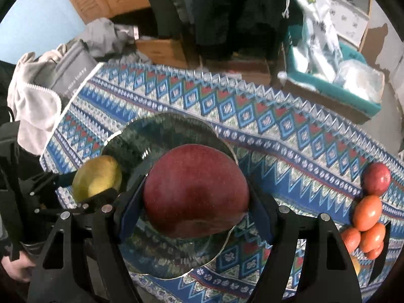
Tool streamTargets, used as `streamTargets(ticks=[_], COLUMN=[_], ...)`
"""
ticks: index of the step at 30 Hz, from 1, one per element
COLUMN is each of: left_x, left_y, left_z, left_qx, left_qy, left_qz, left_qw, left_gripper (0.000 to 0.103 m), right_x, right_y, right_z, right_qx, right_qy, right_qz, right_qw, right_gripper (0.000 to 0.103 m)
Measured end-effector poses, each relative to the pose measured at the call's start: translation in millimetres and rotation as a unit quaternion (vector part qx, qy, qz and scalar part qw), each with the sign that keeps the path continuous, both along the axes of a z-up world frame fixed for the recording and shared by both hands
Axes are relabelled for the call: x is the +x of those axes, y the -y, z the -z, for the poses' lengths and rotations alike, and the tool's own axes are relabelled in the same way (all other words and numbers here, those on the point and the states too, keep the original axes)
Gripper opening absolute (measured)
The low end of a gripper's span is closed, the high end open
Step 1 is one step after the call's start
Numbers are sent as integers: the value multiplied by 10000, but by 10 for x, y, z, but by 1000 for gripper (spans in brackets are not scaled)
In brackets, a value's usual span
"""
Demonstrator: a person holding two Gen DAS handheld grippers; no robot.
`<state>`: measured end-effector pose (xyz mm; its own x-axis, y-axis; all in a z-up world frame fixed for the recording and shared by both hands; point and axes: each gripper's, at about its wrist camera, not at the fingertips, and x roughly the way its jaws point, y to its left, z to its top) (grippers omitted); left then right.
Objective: Organize fruits
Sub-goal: 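Lower the pear into the glass bowl and open the left tool while the right tool releases the apple there, then withdraw both open tools from the glass bowl back toward the fruit pile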
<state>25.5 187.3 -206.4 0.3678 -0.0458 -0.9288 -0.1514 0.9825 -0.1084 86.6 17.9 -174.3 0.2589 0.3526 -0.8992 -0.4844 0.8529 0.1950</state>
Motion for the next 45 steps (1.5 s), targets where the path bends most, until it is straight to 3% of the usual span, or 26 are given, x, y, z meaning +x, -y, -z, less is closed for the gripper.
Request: streamTargets(ticks=[12, 17, 21, 27, 35, 45], left_x=[-19, -13, -11, -40, -97, -84], left_y=[30, 31, 97, 55, 66, 235], left_z=[247, 361, 294, 166, -235, -720], left_qx=[18, 20, 149, -26, -166, -220], left_qy=[-380, -621, -491, -448, 91, 721], left_qz=[47, 66, 174, 104, 46, 110], left_qw=[9993, 9980, 9985, 9989, 9998, 9971], left_gripper=[69, 69, 72, 76, 76, 80], right_x=[-132, -163, -156, -146, -108, -206], right_y=[-90, -135, -150, -153, 34, 334], right_z=[439, 477, 470, 348, -26, -649], right_qx=[-406, -530, -416, -366, 62, 91], right_qy=[-475, -474, -558, -425, -133, 695], right_qz=[-261, -328, -374, -290, 44, 398], right_qw=[9977, 9969, 9969, 9980, 9999, 9967], right_gripper=[76, 76, 76, 76, 76, 76])
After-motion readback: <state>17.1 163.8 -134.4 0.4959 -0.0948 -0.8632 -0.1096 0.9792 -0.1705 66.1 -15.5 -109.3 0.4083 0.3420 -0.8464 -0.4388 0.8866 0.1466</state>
